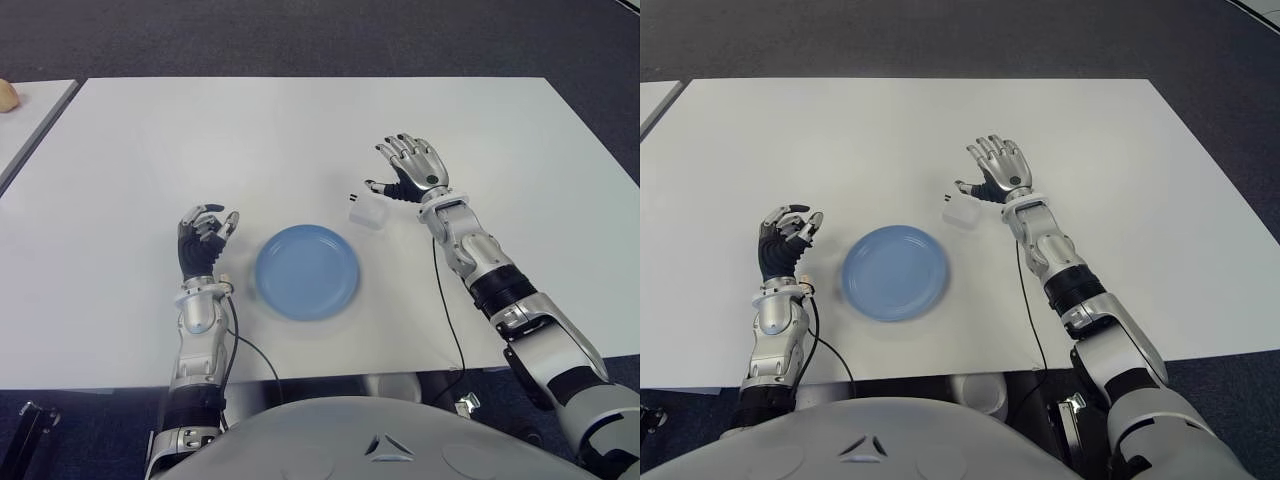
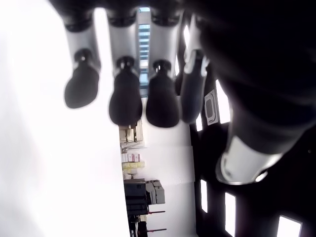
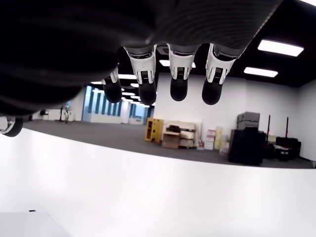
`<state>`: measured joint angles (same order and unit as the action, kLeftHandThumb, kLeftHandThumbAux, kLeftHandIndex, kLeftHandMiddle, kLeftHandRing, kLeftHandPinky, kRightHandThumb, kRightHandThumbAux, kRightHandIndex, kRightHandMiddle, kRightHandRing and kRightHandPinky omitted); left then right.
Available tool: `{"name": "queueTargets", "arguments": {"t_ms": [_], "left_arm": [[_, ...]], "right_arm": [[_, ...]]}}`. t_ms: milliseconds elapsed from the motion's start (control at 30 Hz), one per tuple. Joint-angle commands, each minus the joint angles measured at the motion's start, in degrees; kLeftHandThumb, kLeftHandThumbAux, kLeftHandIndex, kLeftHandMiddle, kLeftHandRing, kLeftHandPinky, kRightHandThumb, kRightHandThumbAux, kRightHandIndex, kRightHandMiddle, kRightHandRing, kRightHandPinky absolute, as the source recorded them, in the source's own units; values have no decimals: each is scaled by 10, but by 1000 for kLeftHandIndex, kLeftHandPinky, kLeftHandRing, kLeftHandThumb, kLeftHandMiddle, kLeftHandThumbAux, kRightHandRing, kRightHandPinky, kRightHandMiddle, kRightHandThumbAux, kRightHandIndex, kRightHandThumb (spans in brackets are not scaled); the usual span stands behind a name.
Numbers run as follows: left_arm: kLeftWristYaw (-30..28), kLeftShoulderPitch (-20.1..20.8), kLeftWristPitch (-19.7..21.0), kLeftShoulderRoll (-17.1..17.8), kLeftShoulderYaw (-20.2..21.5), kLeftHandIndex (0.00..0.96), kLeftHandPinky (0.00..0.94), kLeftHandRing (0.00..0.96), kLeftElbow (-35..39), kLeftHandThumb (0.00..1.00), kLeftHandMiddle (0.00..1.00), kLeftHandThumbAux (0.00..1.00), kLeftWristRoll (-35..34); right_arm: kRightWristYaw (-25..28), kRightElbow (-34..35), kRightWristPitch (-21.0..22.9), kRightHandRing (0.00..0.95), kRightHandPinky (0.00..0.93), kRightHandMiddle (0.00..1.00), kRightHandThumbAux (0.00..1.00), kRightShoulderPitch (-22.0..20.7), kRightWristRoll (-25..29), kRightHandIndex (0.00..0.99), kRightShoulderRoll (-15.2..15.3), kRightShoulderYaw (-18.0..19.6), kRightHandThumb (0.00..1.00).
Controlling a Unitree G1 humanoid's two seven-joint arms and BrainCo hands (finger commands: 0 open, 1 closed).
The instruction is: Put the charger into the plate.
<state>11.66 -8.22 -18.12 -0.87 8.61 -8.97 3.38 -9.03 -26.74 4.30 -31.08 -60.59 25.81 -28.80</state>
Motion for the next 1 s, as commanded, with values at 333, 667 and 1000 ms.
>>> {"name": "queueTargets", "arguments": {"t_ms": [333, 667, 1000], "left_arm": [[0, -7, 20, 1, 0, 439, 741, 746, 7, 708, 773, 721, 0], [1, -7, 10, 1, 2, 439, 743, 751, 4, 707, 777, 721, 1], [-6, -8, 11, 2, 3, 439, 740, 747, 6, 708, 774, 720, -8]], "right_arm": [[100, 4, 2, 0, 0, 0, 141, 24, 8, 0, 3, -31, 328], [115, 18, -9, 0, 0, 0, 120, 52, 0, 0, 10, -51, 373], [95, 0, -28, 0, 0, 0, 117, 72, -10, 0, 15, -73, 390]]}}
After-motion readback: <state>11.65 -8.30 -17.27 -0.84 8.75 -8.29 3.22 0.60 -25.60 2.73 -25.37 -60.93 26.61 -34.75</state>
